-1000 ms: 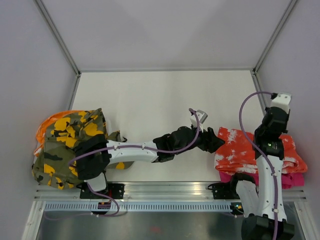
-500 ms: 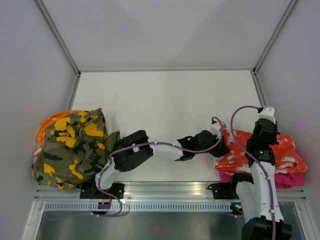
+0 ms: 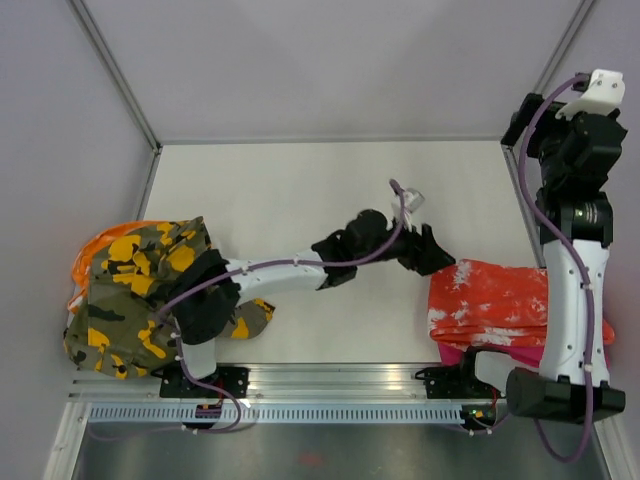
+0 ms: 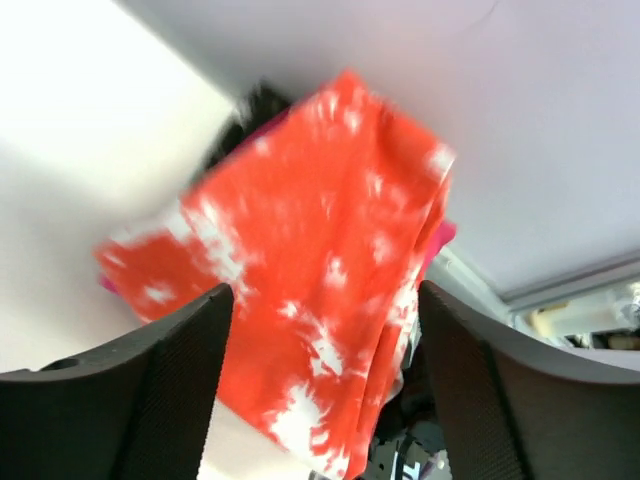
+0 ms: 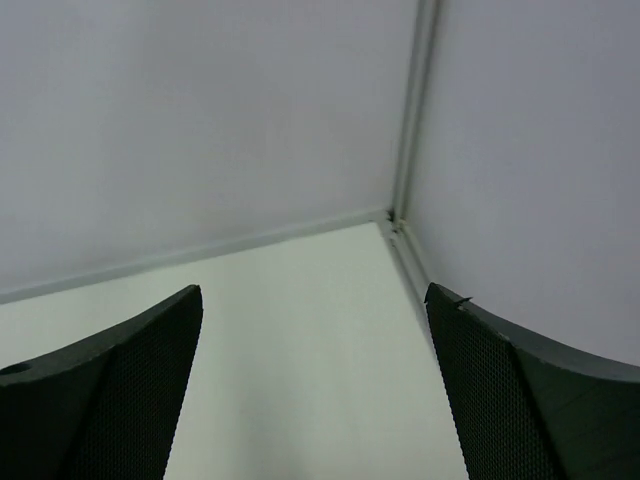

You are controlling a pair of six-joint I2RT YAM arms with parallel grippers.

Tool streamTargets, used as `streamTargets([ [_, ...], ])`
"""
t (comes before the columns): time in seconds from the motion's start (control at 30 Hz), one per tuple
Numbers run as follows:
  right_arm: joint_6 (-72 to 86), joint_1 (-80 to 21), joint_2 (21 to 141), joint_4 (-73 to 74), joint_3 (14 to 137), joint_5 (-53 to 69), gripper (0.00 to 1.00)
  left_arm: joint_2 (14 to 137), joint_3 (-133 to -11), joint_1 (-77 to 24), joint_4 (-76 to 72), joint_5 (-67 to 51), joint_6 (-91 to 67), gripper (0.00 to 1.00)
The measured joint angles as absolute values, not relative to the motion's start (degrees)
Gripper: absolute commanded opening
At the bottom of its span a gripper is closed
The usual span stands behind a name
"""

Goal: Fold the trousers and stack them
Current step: Neatly place the folded trousers to the corner

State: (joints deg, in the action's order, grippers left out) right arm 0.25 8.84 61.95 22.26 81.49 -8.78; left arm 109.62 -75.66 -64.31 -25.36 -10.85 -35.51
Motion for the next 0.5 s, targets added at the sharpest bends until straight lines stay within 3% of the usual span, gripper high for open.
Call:
streamTargets([
  [0.1,6.4,8.7,69.7,22.3,90.1,-0.1,0.98,102.3,-74.6,-56.9,-23.8,-14.4,-35.3,0.87],
  [0.5,13.5,-8.4,80.1,16.4,86.0,14.4,0.98,89.2,-70.1,-15.7,-0.5,-16.1,-26.7,0.89],
])
